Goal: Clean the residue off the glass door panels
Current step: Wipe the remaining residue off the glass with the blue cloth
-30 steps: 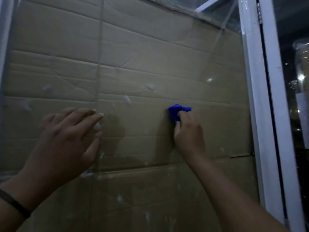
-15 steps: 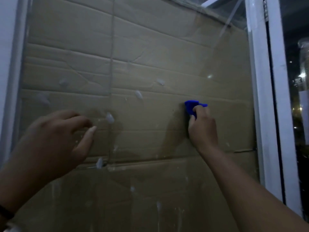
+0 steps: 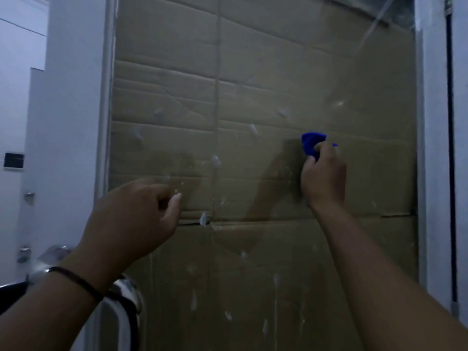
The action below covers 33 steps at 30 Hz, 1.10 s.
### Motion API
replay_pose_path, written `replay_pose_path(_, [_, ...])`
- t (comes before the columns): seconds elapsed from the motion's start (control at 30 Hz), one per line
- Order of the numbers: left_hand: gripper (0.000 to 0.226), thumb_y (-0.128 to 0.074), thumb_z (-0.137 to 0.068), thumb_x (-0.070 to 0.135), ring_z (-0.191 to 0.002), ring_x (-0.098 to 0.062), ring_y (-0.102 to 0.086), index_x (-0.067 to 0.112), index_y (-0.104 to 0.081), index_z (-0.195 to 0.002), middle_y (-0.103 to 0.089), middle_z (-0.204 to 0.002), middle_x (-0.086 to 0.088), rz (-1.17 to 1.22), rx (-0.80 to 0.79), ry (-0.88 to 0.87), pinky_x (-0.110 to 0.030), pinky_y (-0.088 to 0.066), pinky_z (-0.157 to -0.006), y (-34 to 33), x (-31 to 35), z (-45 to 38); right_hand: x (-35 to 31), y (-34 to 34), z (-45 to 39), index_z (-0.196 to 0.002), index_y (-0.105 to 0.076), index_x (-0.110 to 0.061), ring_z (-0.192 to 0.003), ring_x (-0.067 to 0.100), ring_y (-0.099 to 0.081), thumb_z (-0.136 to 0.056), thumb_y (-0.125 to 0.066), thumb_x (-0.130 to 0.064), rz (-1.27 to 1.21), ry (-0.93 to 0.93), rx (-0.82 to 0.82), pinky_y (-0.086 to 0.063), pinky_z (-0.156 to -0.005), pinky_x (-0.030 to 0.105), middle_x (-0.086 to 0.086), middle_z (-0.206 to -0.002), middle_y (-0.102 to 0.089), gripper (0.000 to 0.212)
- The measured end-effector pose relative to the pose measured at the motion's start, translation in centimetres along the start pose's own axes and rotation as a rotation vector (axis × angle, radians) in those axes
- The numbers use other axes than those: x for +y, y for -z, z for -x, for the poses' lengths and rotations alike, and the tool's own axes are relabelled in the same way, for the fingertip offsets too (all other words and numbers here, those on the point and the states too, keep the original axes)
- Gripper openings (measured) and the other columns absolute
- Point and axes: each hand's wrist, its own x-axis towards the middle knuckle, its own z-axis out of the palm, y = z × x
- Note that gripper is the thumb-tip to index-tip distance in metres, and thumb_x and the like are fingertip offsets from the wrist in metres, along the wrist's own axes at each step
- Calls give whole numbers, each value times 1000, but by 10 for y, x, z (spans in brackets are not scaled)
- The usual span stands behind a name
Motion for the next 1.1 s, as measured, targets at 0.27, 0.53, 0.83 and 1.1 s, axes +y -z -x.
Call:
replay_pose_path(0.27, [47, -56, -88, 32, -47, -13, -41, 21, -36, -47, -40, -51, 7, 22, -33, 60, -24, -30, -46, -4, -3, -2, -38, -24, 70, -97, -56, 0, -87, 33, -51, -88, -51, -3, -24, 234, -183, -27, -66, 29, 19, -98, -55, 11])
replay_pose_path(0.53, [19, -54, -88, 36, -51, -12, -50, 26, -49, -72, -50, -56, 7, 98, -57, 131, -32, -51, -52, -3, -2, -1, -28, 8, -23, -104, -56, -5, -94, 31, -54, -87, -50, -8, -112, 26, 112, -31, -73, 24, 20, -107, -58, 19])
replay_pose_path(0.83, [16, -55, -86, 33, -53, -16, -50, 22, -52, -74, -52, -59, 6, 81, 5, 197, -28, -46, -52, 0, -1, 0, -43, -16, -93, -105, -56, -1, -102, 38, -51, -84, -45, -3, 140, 193, 30, -39, -82, 36, 24, -115, -51, 23])
replay_pose_path(1.1, [29, -55, -87, 32, -46, -11, -46, 22, -47, -60, -47, -51, 7, 109, 17, 187, -27, -46, -48, -3, -4, 2, -79, -33, -2, -98, -59, 2, -91, 34, -52, -86, -48, 0, -8, 406, -69, -38, -78, 38, 22, -100, -58, 17])
